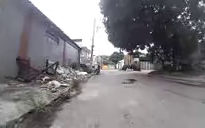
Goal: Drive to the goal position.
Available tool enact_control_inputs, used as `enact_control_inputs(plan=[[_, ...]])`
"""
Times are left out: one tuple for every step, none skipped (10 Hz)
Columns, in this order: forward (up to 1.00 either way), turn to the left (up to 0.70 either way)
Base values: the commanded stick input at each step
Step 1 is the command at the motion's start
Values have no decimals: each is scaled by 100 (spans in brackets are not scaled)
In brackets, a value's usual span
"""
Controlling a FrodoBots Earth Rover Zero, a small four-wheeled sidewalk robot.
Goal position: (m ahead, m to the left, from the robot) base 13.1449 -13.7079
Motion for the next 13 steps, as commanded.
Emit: enact_control_inputs(plan=[[100,0],[100,-1],[100,-5],[100,-13],[100,-4],[100,0],[100,0],[100,0],[100,0],[100,0],[100,0],[100,0],[100,0]])
